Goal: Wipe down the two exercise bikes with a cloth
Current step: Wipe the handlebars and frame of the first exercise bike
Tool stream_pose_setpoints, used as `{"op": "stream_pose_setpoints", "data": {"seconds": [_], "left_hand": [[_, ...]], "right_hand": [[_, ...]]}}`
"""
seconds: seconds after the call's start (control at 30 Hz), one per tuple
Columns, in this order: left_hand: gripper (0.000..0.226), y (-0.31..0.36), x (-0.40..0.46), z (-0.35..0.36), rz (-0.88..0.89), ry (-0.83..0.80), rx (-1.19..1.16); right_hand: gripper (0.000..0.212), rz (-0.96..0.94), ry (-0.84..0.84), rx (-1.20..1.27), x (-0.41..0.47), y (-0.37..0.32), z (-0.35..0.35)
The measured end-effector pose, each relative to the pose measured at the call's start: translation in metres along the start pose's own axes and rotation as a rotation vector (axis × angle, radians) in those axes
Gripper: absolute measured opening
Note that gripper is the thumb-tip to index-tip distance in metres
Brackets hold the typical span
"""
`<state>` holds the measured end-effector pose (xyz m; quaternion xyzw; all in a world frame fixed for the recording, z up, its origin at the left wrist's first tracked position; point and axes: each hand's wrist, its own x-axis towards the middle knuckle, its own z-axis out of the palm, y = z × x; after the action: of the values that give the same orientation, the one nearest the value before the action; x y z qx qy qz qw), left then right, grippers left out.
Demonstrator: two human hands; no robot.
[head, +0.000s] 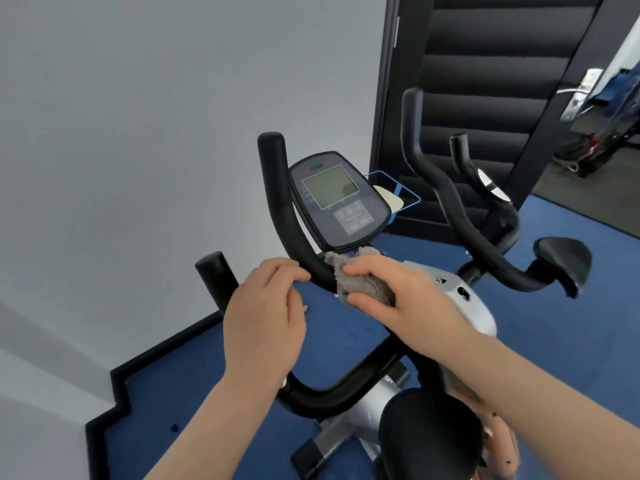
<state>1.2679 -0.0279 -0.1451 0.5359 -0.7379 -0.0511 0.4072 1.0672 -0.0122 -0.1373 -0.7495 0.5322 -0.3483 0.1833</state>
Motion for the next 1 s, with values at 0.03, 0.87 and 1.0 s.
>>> {"op": "stream_pose_setpoints", "data": {"seconds": [0.03,0.87,1.0], "left_hand": [[0.028,0.000,-0.001,0.001,0.001,0.000,0.000],[0.030,0.002,0.000,-0.001,0.000,0.003,0.030],[0.027,0.002,-0.001,0.000,0.021,-0.008,0.056]], "right_hand": [[0.027,0.021,-0.013,-0.019,-0.002,0.004,-0.008],[0.019,0.173,-0.225,-0.186,-0.007,0.008,-0.046],[0.019,0.203,-0.059,-0.082,-0.006,0.003,-0.035]]}}
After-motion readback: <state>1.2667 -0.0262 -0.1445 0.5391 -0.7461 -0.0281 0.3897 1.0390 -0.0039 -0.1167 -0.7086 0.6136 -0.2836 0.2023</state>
